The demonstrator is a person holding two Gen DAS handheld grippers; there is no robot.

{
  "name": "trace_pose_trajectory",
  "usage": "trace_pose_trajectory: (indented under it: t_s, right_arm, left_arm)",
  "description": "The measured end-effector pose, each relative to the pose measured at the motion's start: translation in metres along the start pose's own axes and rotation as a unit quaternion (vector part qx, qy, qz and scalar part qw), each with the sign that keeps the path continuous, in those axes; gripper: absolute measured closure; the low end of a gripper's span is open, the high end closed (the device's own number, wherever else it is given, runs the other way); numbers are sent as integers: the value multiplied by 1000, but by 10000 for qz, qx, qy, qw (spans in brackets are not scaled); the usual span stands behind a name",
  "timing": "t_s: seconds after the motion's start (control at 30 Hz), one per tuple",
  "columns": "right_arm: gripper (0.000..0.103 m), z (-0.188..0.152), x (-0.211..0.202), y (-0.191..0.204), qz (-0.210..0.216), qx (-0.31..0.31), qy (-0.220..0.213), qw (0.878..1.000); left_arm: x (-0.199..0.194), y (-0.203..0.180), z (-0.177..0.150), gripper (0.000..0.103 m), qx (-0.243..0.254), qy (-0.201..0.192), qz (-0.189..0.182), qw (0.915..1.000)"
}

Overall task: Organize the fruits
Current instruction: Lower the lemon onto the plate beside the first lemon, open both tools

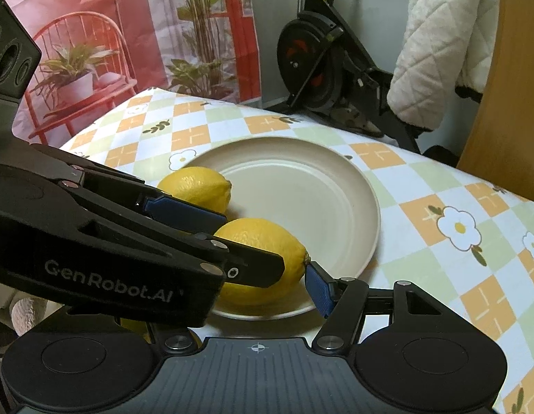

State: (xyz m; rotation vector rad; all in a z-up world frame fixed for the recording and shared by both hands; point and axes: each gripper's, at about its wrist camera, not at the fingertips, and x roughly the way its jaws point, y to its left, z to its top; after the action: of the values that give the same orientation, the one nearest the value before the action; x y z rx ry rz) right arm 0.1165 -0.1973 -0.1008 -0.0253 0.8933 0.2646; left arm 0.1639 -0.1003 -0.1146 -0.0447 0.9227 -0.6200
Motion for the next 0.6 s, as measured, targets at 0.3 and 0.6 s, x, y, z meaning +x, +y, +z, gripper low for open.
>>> trace_pose_trajectory:
  t_s: [0.3, 0.6]
  right_arm:
    - [43, 1, -5, 6, -160, 20, -28, 9999]
    - [42, -10, -36, 0, -352, 246, -313, 9986]
  left_arm:
    - [-4, -5, -1, 46, 2, -75, 200, 9998]
    - [-46, 4, -3, 46, -12, -467, 396, 9981]
